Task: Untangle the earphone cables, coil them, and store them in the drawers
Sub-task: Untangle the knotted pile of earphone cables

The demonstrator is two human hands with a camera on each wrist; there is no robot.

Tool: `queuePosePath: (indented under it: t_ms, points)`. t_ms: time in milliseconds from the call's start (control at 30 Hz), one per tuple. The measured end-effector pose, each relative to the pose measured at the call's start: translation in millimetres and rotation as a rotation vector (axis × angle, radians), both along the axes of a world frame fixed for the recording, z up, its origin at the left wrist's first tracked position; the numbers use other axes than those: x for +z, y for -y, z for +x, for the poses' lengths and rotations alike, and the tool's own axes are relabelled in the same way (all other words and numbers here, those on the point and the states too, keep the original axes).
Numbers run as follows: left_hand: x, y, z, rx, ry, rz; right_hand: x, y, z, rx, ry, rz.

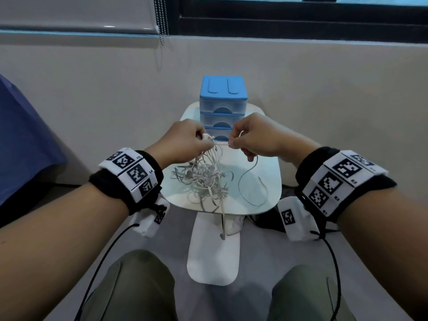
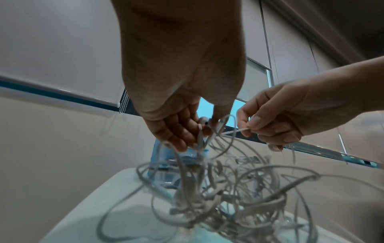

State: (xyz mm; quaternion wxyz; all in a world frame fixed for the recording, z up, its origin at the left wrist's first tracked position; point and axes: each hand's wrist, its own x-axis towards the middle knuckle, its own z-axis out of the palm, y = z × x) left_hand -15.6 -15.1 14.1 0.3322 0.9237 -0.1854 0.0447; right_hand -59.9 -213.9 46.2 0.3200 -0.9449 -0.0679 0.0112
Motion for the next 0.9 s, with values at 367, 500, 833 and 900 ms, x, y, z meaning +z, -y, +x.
queuePosePath:
  t_ms: [367, 500, 833, 900]
  points:
    - [-28, 6, -19, -0.062, -0.273, -0.130, -44, -5, -11, 0.001, -0.164, 0.053]
    - [-30, -2, -21, -0.049, -0.466, -0.329, -65, -9, -16, -0.027, -0.236, 0.154]
    - [-27, -13, -18, -0.092, -0.557, -0.302, -69, -24, -16, -0.068, -0.152, 0.267]
    - [-28, -15, -16, -0.097, -0.553, -0.294, -72, -25, -12, -0.085, -0.112, 0.257]
